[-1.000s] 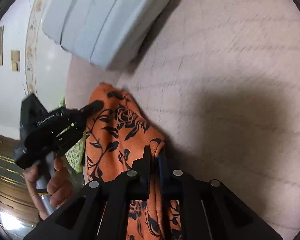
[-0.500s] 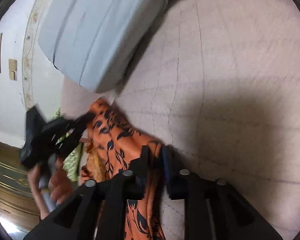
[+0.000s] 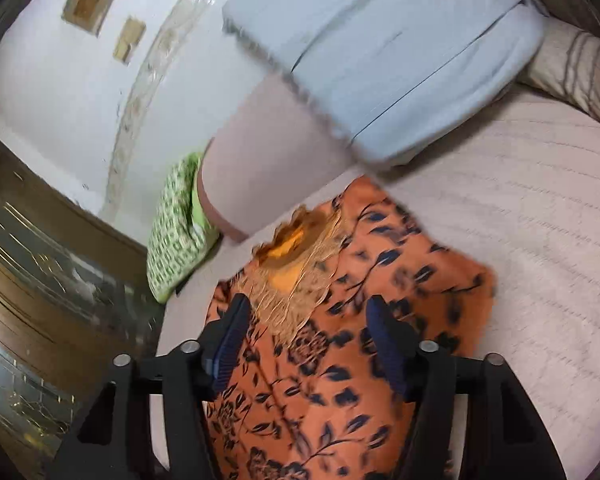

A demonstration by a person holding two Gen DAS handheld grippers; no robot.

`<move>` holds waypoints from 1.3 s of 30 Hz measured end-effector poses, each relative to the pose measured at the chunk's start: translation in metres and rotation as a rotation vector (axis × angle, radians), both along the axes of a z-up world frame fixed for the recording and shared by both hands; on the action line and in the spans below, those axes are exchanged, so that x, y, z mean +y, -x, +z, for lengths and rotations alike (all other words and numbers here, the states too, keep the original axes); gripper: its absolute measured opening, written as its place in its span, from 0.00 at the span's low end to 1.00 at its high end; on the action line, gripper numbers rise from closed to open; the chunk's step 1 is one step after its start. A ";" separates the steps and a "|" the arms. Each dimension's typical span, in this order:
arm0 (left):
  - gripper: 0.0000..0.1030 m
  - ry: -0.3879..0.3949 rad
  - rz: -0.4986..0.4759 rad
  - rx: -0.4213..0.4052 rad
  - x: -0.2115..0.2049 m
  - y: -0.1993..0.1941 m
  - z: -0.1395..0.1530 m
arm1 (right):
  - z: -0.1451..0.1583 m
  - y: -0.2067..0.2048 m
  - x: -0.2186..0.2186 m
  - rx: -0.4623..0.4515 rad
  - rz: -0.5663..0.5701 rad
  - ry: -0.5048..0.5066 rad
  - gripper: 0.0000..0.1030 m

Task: Fold small clothes

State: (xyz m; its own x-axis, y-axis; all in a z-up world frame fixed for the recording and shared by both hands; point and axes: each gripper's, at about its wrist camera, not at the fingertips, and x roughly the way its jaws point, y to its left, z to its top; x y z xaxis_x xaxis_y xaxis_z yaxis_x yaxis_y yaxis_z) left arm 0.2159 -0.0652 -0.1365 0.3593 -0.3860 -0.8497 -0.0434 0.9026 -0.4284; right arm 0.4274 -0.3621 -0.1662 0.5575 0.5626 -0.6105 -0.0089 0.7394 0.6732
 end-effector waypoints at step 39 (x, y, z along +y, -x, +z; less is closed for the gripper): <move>0.24 0.240 0.076 -0.025 0.123 -0.031 -0.046 | -0.052 -0.119 0.107 0.287 0.094 0.255 0.30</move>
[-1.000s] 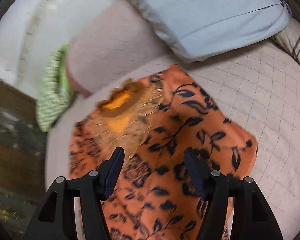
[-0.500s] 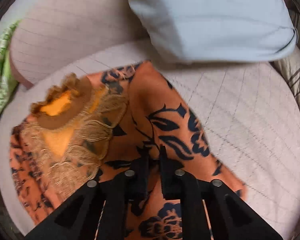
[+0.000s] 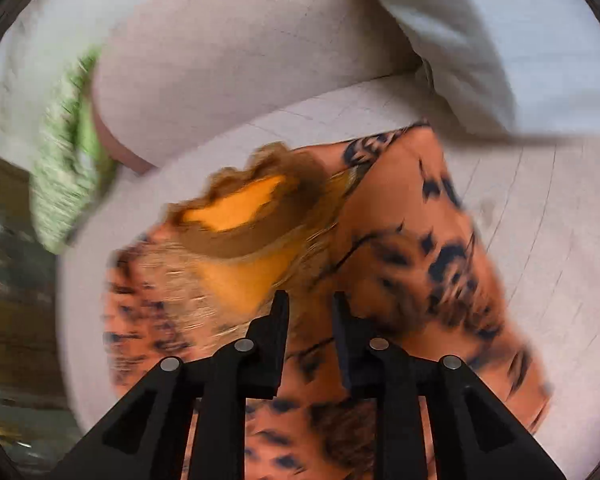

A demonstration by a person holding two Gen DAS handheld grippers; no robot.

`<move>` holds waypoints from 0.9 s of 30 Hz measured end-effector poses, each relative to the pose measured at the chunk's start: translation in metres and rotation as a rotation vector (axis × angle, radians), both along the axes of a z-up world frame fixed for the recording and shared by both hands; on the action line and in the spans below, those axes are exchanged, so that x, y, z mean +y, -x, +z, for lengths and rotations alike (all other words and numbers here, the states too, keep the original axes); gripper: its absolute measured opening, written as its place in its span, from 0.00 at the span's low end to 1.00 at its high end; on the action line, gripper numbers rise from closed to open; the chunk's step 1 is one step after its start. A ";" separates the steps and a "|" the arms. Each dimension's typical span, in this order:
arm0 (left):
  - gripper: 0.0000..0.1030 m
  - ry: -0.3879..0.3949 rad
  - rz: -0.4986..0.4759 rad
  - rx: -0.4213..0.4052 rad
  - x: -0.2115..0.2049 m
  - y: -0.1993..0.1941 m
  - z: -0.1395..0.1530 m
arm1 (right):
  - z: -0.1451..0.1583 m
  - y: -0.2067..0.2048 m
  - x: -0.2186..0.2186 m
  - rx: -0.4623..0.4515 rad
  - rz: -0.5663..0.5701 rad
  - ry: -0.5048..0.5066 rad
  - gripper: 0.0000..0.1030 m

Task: Fold small clothes

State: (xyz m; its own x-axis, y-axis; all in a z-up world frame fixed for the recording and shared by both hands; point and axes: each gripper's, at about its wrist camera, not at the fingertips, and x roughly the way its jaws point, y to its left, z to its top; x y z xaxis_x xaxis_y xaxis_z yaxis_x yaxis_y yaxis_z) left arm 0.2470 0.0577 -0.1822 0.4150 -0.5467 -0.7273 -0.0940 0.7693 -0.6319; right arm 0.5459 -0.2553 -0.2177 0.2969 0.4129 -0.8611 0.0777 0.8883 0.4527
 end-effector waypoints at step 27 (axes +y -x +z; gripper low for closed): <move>0.24 -0.249 0.002 0.061 0.007 0.085 0.023 | 0.013 0.324 -0.117 -0.090 -0.192 -0.119 0.57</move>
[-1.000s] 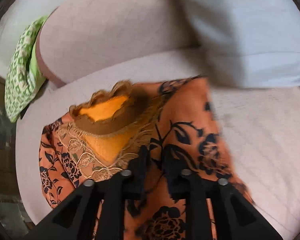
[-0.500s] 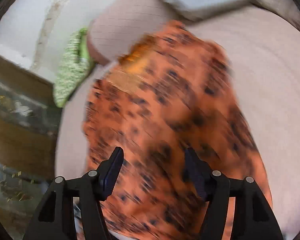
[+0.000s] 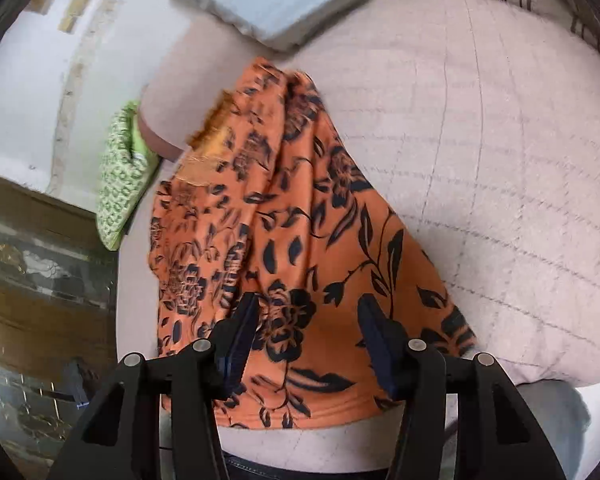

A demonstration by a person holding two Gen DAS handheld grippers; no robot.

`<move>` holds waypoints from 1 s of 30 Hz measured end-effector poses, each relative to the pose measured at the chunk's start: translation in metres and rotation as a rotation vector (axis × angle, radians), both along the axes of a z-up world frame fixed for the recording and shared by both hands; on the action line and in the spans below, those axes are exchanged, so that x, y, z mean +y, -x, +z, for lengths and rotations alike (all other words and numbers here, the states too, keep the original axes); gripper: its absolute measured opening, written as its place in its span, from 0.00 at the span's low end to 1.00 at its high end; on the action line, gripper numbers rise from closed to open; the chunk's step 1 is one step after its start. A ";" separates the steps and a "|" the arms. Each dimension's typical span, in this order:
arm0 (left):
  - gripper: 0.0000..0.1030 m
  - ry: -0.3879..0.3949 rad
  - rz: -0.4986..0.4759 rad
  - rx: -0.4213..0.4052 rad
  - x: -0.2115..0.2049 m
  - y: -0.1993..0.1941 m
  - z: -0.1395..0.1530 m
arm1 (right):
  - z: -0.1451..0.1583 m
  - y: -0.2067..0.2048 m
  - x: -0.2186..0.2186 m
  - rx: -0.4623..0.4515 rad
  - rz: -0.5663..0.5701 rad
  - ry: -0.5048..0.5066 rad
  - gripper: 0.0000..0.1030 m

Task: Fold small clothes

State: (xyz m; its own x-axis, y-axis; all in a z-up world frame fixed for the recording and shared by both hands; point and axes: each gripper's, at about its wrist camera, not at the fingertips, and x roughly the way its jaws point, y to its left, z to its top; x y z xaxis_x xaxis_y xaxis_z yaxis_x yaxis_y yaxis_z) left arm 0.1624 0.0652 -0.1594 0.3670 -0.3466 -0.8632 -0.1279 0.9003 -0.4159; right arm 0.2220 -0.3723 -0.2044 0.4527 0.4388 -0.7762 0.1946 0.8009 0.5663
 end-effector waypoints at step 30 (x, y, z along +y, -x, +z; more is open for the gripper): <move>0.02 -0.103 0.157 0.067 0.039 0.023 -0.002 | -0.016 0.025 -0.034 0.132 -0.041 0.163 0.05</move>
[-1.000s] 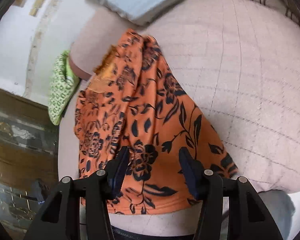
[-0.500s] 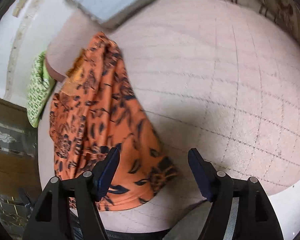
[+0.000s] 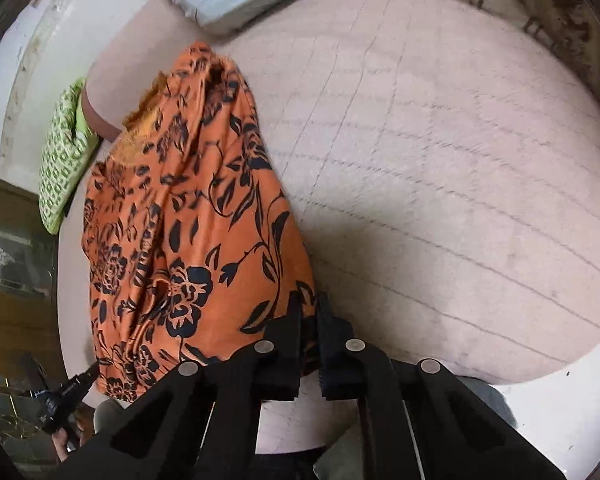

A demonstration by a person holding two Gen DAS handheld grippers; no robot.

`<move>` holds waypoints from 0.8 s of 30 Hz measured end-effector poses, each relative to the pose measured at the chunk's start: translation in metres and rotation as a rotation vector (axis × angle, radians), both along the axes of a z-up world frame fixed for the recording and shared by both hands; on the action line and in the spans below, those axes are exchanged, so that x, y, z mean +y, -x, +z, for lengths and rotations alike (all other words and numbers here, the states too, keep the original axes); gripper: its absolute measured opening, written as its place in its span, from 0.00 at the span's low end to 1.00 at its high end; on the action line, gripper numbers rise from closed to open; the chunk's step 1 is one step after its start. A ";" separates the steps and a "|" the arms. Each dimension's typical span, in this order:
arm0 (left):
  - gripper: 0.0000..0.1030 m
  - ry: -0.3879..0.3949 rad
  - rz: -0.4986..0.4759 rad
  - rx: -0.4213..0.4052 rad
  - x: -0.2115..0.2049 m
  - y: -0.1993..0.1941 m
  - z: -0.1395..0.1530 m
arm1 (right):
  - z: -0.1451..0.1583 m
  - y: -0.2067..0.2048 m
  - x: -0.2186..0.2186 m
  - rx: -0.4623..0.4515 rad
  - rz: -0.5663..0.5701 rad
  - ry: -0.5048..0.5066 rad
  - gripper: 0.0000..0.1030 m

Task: Fold small clothes

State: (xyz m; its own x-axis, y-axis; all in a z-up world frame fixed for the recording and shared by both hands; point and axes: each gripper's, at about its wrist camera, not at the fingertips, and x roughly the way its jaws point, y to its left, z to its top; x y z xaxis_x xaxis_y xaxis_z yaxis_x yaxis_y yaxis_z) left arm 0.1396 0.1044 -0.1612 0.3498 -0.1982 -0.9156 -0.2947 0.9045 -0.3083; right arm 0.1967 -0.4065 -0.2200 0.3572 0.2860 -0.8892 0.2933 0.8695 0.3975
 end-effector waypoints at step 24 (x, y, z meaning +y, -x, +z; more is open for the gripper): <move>0.36 -0.031 0.030 -0.187 0.045 0.043 0.111 | 0.086 0.014 -0.015 -0.200 0.031 -0.003 0.50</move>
